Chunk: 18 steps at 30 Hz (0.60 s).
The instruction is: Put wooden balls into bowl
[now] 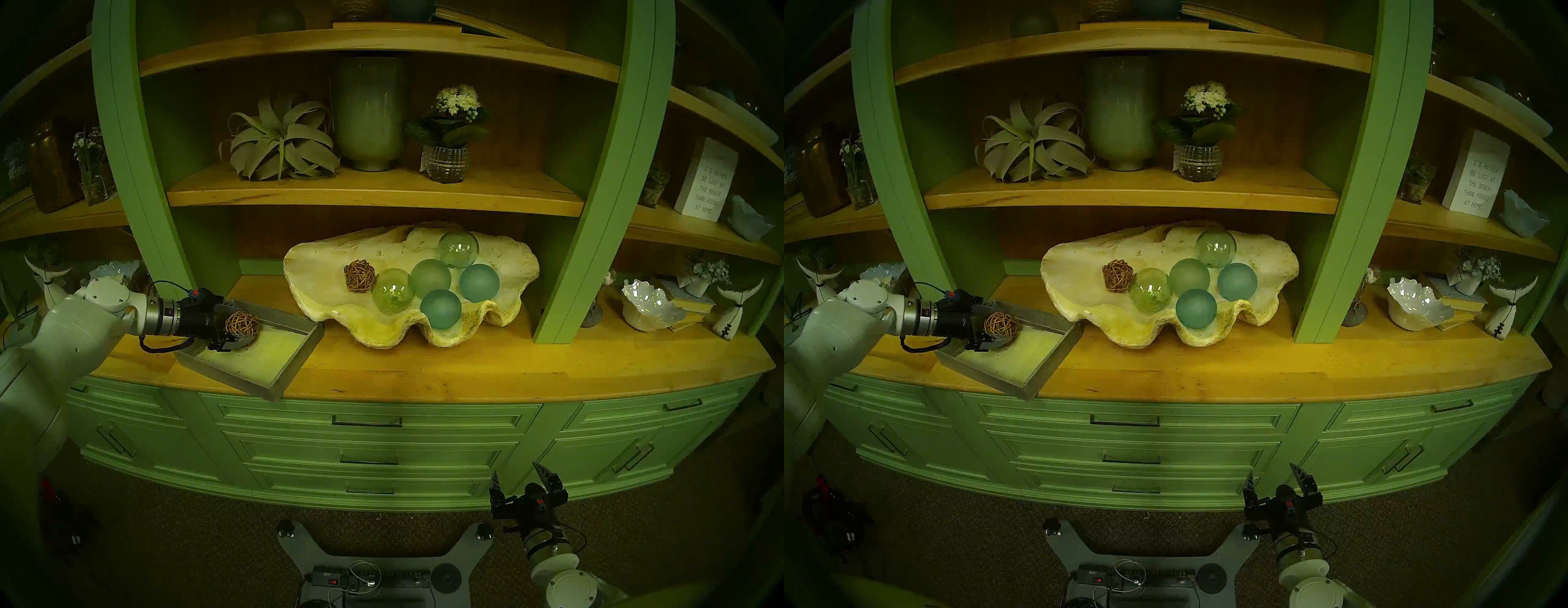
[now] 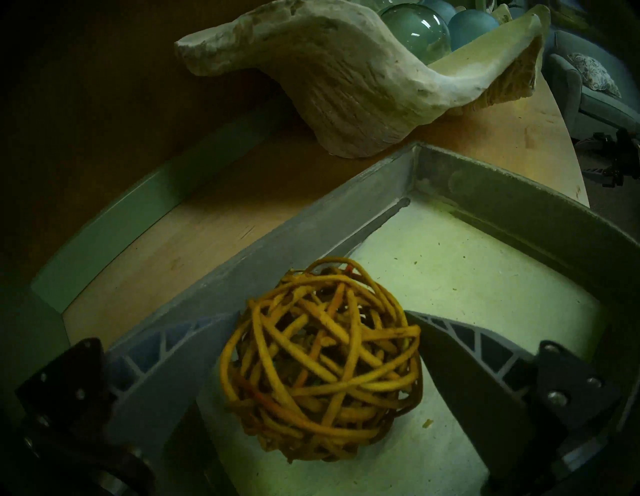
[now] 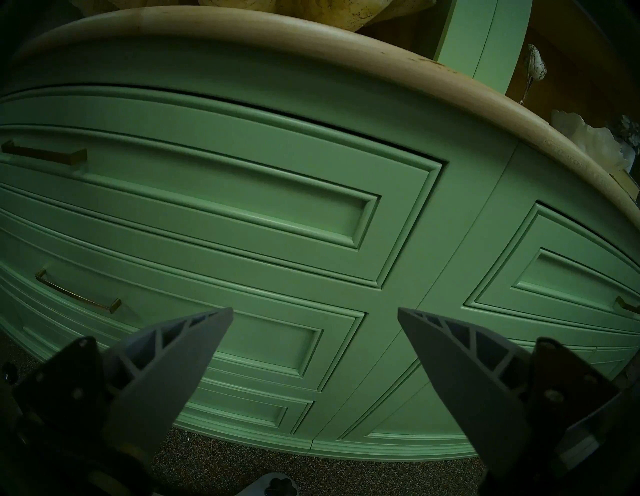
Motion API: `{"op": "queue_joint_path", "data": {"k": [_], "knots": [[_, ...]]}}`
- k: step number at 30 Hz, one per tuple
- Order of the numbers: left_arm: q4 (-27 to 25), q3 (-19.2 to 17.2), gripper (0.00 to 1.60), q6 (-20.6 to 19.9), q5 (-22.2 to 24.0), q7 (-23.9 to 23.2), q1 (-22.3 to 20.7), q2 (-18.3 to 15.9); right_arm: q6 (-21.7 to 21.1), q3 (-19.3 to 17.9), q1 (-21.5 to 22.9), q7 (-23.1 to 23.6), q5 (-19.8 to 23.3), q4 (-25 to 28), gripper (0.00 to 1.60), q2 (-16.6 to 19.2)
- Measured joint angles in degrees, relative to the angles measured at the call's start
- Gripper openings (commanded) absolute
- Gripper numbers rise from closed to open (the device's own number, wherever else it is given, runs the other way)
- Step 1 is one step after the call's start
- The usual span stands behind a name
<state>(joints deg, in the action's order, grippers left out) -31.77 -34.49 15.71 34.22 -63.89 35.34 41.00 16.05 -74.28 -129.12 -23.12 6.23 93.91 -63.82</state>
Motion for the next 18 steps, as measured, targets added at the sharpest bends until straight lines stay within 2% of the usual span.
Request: {"op": "queue_joint_path", "data": {"k": [12, 13, 14, 15, 16, 18], "knots": [[5.1, 0.1, 1.6, 2.3, -0.7, -1.1, -0.8, 3.4, 0.0, 0.0, 0.0, 0.0, 0.0, 0.0, 1.6, 0.0], [5.3, 0.1, 1.29, 2.5, -0.7, -1.2, -0.8, 3.6, 0.0, 0.0, 0.0, 0.0, 0.0, 0.0, 1.6, 0.0], [5.7, 0.0, 0.77, 2.8, -0.7, -1.3, -0.8, 3.8, 0.0, 0.0, 0.0, 0.0, 0.0, 0.0, 1.6, 0.0], [5.9, 0.0, 0.35, 3.1, -0.7, -1.5, -0.9, 4.0, 0.0, 0.0, 0.0, 0.0, 0.0, 0.0, 1.6, 0.0], [6.0, 0.0, 0.04, 3.3, -0.7, -1.6, -0.9, 4.0, 0.0, 0.0, 0.0, 0.0, 0.0, 0.0, 1.6, 0.0], [6.3, 0.0, 0.0, 3.7, -0.7, -1.9, -1.1, 4.2, 0.0, 0.0, 0.0, 0.0, 0.0, 0.0, 1.6, 0.0]]}}
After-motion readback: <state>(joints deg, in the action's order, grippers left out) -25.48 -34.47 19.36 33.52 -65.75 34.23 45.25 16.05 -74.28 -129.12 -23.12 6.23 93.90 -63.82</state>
